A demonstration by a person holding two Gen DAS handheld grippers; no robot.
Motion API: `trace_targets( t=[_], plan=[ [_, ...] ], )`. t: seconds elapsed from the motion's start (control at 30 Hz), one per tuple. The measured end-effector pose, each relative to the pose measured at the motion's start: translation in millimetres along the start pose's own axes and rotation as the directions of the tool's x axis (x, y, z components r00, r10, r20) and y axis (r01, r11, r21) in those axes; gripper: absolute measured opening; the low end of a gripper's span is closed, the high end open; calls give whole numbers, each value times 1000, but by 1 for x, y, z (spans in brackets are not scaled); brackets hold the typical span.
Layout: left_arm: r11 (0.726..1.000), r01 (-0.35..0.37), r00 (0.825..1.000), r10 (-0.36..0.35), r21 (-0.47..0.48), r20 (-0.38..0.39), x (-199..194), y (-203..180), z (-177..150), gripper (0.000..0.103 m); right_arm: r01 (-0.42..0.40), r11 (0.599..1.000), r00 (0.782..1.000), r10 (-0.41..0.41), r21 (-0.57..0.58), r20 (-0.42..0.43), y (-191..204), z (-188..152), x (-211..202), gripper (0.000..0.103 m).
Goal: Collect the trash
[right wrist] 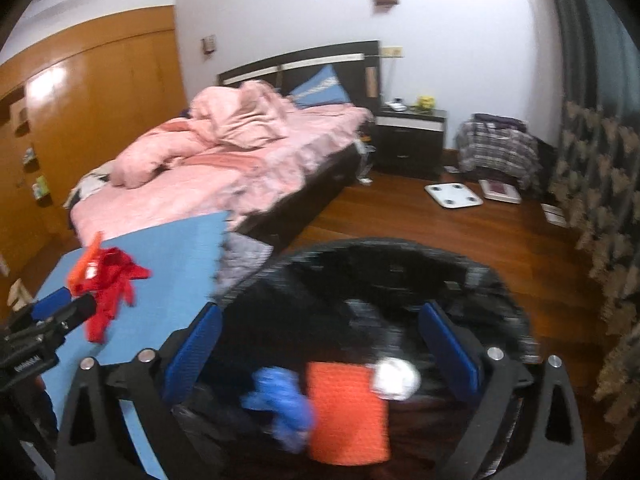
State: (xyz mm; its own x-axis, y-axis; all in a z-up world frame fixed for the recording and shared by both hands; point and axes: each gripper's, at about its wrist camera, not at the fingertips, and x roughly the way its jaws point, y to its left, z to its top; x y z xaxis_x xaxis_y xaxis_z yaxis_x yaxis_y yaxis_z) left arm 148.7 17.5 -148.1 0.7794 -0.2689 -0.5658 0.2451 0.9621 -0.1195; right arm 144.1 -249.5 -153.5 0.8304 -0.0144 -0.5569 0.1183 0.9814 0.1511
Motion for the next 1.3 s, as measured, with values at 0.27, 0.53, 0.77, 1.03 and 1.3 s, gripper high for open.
trace_targets(
  t=[0.27, 0.53, 0.77, 1.03, 1.3],
  plan=[
    [982, -178, 984, 178, -66, -6, -13, 84, -3, 87, -154, 984, 988, 151, -95, -29, 105, 5, 36, 97],
    [962, -254, 967, 252, -103, -31, 1, 143, -7, 86, -203, 967, 978, 193, -152, -75, 170, 5, 76, 97],
    [958, -258, 966, 253, -125, -50, 28, 164, -1, 82, -203, 961, 976, 184, -188, -114, 194, 3, 106, 97],
    [959, -250, 968, 241, -137, -77, 56, 167, 1, 69, -200, 961, 976, 178, -190, -128, 194, 4, 124, 97],
    [966, -230, 970, 218, -116, -109, 71, 164, 6, 29, -204, 962, 972, 178, -180, -151, 199, -6, 139, 96]
  ],
)
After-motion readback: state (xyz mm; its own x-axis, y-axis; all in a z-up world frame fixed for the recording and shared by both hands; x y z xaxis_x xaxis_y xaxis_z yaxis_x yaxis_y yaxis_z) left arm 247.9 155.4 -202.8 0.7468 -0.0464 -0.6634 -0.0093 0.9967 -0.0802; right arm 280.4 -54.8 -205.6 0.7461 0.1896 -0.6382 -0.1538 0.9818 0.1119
